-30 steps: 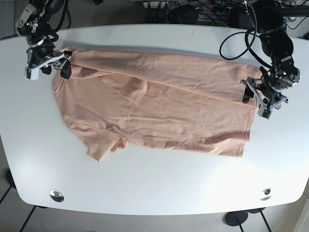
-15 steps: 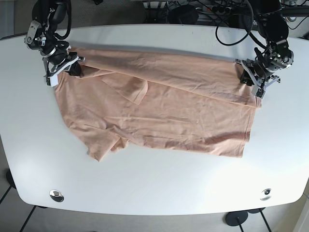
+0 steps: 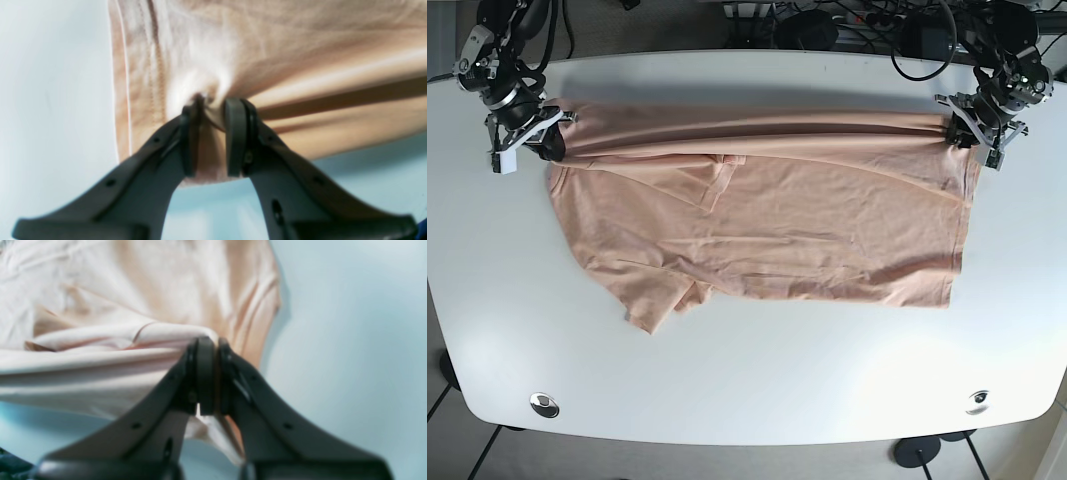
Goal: Fold the T-shirt properly
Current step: 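Pull the shirt edge with both grippers away from the hem to smooth it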
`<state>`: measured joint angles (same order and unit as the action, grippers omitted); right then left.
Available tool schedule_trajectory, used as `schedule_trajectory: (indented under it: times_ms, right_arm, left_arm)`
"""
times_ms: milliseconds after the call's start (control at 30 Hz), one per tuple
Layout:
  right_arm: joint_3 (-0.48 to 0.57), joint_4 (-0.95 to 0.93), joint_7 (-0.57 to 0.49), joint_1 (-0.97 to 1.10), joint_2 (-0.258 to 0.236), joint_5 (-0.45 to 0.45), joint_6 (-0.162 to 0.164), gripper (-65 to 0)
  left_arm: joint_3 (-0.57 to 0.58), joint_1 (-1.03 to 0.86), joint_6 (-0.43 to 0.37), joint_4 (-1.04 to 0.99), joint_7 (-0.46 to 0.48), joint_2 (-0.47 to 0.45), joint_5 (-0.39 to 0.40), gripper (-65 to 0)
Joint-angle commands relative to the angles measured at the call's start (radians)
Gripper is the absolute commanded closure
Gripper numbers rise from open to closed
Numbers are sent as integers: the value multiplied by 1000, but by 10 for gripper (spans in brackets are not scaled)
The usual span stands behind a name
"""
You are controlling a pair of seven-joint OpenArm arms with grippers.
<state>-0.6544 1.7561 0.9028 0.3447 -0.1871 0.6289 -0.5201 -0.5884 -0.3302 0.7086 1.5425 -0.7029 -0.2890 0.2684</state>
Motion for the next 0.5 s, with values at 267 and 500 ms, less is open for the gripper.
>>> schedule_trajectory:
  times_ms: [267, 500]
  right_arm:
    - [-89, 140, -18, 30, -51, 12, -24, -515]
    - [-78, 135, -18, 153, 21, 56, -77, -515]
  left_arm:
    - [-5, -8, -10, 63, -56, -11, -48, -111]
    - [-5, -7, -10, 234, -59, 6, -47, -111]
